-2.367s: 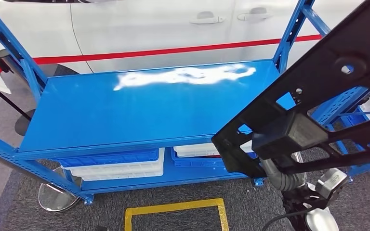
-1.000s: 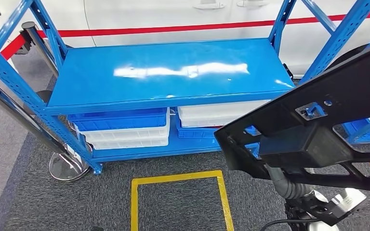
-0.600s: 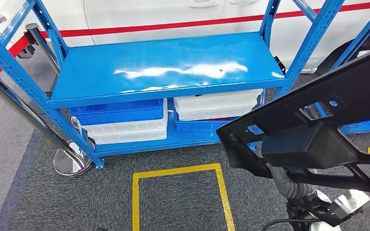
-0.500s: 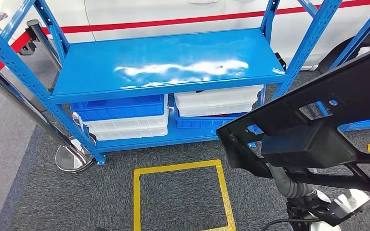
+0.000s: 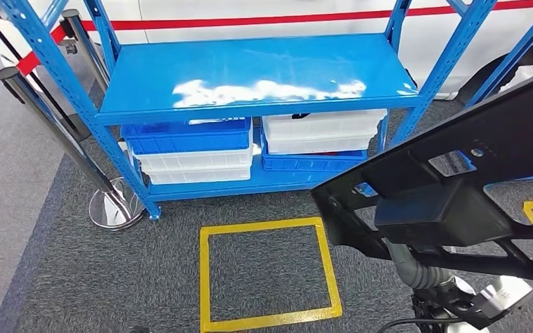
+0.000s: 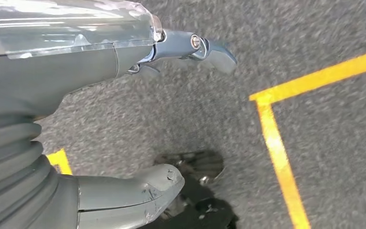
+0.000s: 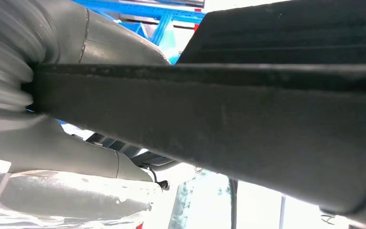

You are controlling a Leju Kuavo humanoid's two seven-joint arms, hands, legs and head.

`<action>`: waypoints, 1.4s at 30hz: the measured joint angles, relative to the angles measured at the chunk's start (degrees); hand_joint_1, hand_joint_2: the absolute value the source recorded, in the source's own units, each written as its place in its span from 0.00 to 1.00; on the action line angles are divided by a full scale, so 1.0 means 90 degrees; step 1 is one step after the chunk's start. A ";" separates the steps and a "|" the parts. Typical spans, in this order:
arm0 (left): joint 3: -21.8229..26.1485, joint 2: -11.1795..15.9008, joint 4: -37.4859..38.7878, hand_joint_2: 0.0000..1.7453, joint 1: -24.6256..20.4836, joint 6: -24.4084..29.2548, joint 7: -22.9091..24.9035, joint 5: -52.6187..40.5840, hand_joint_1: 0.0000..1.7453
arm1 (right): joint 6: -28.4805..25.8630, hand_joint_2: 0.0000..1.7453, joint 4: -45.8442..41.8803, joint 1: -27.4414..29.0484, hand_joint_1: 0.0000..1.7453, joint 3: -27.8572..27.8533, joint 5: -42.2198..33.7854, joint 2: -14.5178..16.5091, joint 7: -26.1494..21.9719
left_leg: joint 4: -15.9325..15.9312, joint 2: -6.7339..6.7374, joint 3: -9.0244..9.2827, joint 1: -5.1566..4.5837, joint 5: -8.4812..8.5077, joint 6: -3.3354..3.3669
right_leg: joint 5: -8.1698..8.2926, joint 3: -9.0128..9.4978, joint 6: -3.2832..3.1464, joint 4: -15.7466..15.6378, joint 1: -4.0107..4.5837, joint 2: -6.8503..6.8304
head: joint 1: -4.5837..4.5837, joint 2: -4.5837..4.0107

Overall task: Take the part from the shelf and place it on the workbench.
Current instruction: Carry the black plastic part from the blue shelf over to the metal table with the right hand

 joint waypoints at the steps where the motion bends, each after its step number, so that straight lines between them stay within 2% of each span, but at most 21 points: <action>1: 0.0000 0.0000 -0.0001 1.00 0.0000 -0.0009 -0.0002 0.0007 0.00 | -0.0012 1.00 0.0000 0.0008 1.00 0.0003 0.0008 0.0001 0.0000 | 0.0025 -0.0001 -0.0096 -0.0007 0.0055 -0.0012 | 0.0175 0.0206 -0.0016 -0.0173 0.0001 0.0000 | 0.0000 0.0000; 2: 0.0000 -0.0001 -0.0001 1.00 0.0000 -0.0017 -0.0005 0.0019 0.00 | -0.0025 1.00 -0.0002 0.0011 1.00 0.0007 0.0018 0.0003 -0.0002 | 0.0053 -0.0003 -0.0176 -0.0011 0.0100 -0.0027 | 0.0322 0.0510 -0.0046 -0.0533 0.0005 0.0001 | 0.0001 0.0000; 4: 0.0000 -0.0005 -0.0002 1.00 0.0000 -0.0028 -0.0010 0.0055 0.00 | -0.0058 1.00 -0.0016 0.0018 1.00 0.0017 0.0037 0.0012 -0.0009 | 0.0099 -0.0009 -0.0288 -0.0026 0.0184 -0.0079 | 0.0332 0.1134 -0.0122 -0.1410 0.0042 0.0000 | -0.0004 0.0000; 6: 0.0000 -0.0009 -0.0002 1.00 0.0002 -0.0033 -0.0014 0.0089 0.00 | -0.0093 1.00 -0.0045 0.0051 1.00 0.0022 0.0046 0.0023 -0.0024 | 0.0097 -0.0008 -0.0329 -0.0024 0.0279 -0.0156 | 0.0229 0.1375 -0.0194 -0.1855 0.0093 -0.0002 | -0.0001 0.0000; 8: 0.0000 -0.0004 0.0001 1.00 0.0017 -0.0033 -0.0014 0.0100 0.00 | -0.0132 1.00 -0.0072 0.0115 1.00 0.0022 0.0047 0.0034 -0.0037 | 0.0088 -0.0014 -0.0356 -0.0012 0.0330 -0.0239 | 0.0326 0.1323 -0.0279 -0.1923 0.0090 -0.0016 | 0.0010 0.0000; 9: 0.0000 0.0000 0.0003 1.00 0.0023 -0.0033 -0.0013 0.0101 0.00 | -0.0146 1.00 -0.0081 0.0150 1.00 0.0022 0.0047 0.0041 -0.0043 | 0.0156 -0.0021 -0.0403 -0.0005 0.0228 -0.0273 | 0.0394 0.1275 -0.0331 -0.1942 0.0077 -0.0028 | 0.0008 0.0000; 13: -0.0002 0.0006 0.0007 1.00 0.0036 -0.0043 -0.0008 0.0089 0.00 | -0.0174 1.00 -0.0113 0.0313 1.00 0.0007 0.0010 0.0071 -0.0084 | 0.1440 -0.0033 -0.0743 0.0045 -0.0871 -0.0367 | 0.0664 0.0957 -0.0442 -0.1950 0.0064 -0.0055 | -0.0036 0.0000; 15: -0.0002 0.0008 0.0007 1.00 0.0036 -0.0043 -0.0010 0.0082 0.00 | -0.0175 1.00 -0.0114 0.0393 1.00 -0.0007 -0.0004 0.0079 -0.0093 | 0.1835 -0.0033 -0.0684 0.0056 -0.0883 -0.0390 | 0.0784 0.0764 -0.0425 -0.1912 0.0067 -0.0055 | -0.0036 0.0000; 17: -0.0002 0.0010 0.0007 1.00 0.0033 -0.0046 -0.0015 0.0082 0.00 | -0.0172 1.00 -0.0117 0.0451 1.00 -0.0015 -0.0006 0.0082 -0.0107 | 0.1389 -0.0033 -0.0217 0.0062 -0.0535 -0.0384 | 0.0885 0.0578 -0.0389 -0.1848 0.0063 -0.0049 | -0.0038 0.0000; 20: -0.0004 0.0015 0.0007 1.00 0.0013 -0.0056 -0.0038 0.0075 0.00 | -0.0168 1.00 -0.0170 0.0501 1.00 -0.0039 -0.0005 0.0089 -0.0134 | 0.0153 -0.0049 0.0630 0.0036 -0.0517 -0.0319 | 0.1002 0.0413 -0.0293 -0.1752 0.0075 -0.0051 | -0.0032 0.0000; 23: -0.0010 0.0015 0.0007 1.00 0.0021 -0.0066 -0.0057 0.0069 0.00 | -0.0164 1.00 -0.0214 0.0521 1.00 -0.0071 -0.0004 0.0101 -0.0149 | -0.0078 -0.0050 0.0664 0.0019 -0.0507 -0.0218 | 0.1126 0.0381 -0.0169 -0.1760 0.0063 -0.0051 | -0.0042 0.0000; 25: -0.0013 0.0008 0.0007 1.00 0.0021 -0.0075 -0.0064 0.0067 0.00 | -0.0161 1.00 -0.0221 0.0541 1.00 -0.0087 -0.0003 0.0113 -0.0152 | -0.0114 -0.0024 0.0585 0.0043 -0.0382 -0.0117 | 0.0917 0.0302 -0.0105 -0.1609 0.0052 -0.0020 | -0.0032 0.0000; 28: -0.0015 0.0006 0.0007 1.00 0.0020 -0.0079 -0.0072 0.0065 0.00 | -0.0161 1.00 -0.0222 0.0564 1.00 -0.0114 -0.0001 0.0115 -0.0152 | -0.0111 0.0001 0.0351 0.0033 -0.0181 -0.0012 | 0.0032 -0.0002 -0.0033 -0.0556 0.0034 0.0007 | 0.0008 0.0000; 29: -0.0015 0.0007 0.0007 1.00 0.0021 -0.0079 -0.0073 0.0064 0.00 | -0.0161 1.00 -0.0222 0.0571 1.00 -0.0117 -0.0001 0.0115 -0.0151 | -0.0101 0.0004 0.0261 0.0024 -0.0121 -0.0010 | -0.0100 -0.0053 -0.0013 -0.0221 0.0027 0.0007 | 0.0011 0.0000; 31: -0.0016 0.0007 0.0007 1.00 0.0021 -0.0079 -0.0074 0.0063 0.00 | -0.0161 1.00 -0.0220 0.0581 1.00 -0.0120 -0.0001 0.0115 -0.0149 | -0.0064 0.0006 0.0098 0.0011 -0.0024 -0.0027 | 0.0070 0.0127 -0.0004 -0.0142 0.0014 0.0006 | 0.0010 0.0000; 33: -0.0018 0.0004 0.0007 1.00 0.0020 -0.0080 -0.0076 0.0063 0.00 | -0.0160 1.00 -0.0221 0.0578 1.00 -0.0124 0.0000 0.0115 -0.0148 | -0.0011 0.0003 -0.0038 0.0005 0.0044 -0.0063 | 0.0362 0.0678 -0.0048 -0.0821 0.0016 0.0009 | 0.0010 0.0000; 35: -0.0019 -0.0004 0.0007 1.00 0.0015 -0.0079 -0.0089 0.0064 0.00 | -0.0157 1.00 -0.0231 0.0573 1.00 -0.0134 0.0001 0.0117 -0.0151 | 0.0038 0.0000 -0.0133 -0.0006 0.0106 -0.0118 | 0.0379 0.1172 -0.0126 -0.1584 0.0052 0.0015 | 0.0006 0.0000; 36: -0.0019 -0.0007 0.0007 1.00 0.0014 -0.0080 -0.0097 0.0064 0.00 | -0.0155 1.00 -0.0240 0.0572 1.00 -0.0140 0.0001 0.0119 -0.0152 | 0.0047 0.0000 -0.0168 -0.0007 0.0148 -0.0154 | 0.0340 0.1272 -0.0165 -0.1783 0.0077 0.0018 | 0.0005 0.0000; 39: -0.0018 -0.0004 0.0010 1.00 0.0022 -0.0078 -0.0107 0.0067 0.00 | -0.0152 1.00 -0.0259 0.0575 1.00 -0.0152 0.0001 0.0132 -0.0153 | 0.0083 -0.0008 -0.0267 0.0000 0.0176 -0.0282 | 0.0418 0.1217 -0.0298 -0.1930 0.0073 -0.0001 | 0.0005 0.0000; 40: -0.0018 -0.0002 0.0011 1.00 0.0027 -0.0078 -0.0108 0.0069 0.00 | -0.0151 1.00 -0.0260 0.0576 1.00 -0.0154 0.0001 0.0139 -0.0154 | 0.0205 -0.0015 -0.0327 0.0003 0.0035 -0.0315 | 0.0468 0.1176 -0.0351 -0.1955 0.0055 -0.0015 | -0.0006 0.0000; 42: -0.0018 -0.0002 0.0012 1.00 0.0033 -0.0077 -0.0110 0.0071 0.00 | -0.0146 1.00 -0.0261 0.0582 1.00 -0.0154 0.0001 0.0155 -0.0154 | 0.0802 -0.0027 -0.0523 0.0026 -0.0498 -0.0368 | 0.0564 0.1069 -0.0427 -0.1958 0.0048 -0.0040 | -0.0032 0.0000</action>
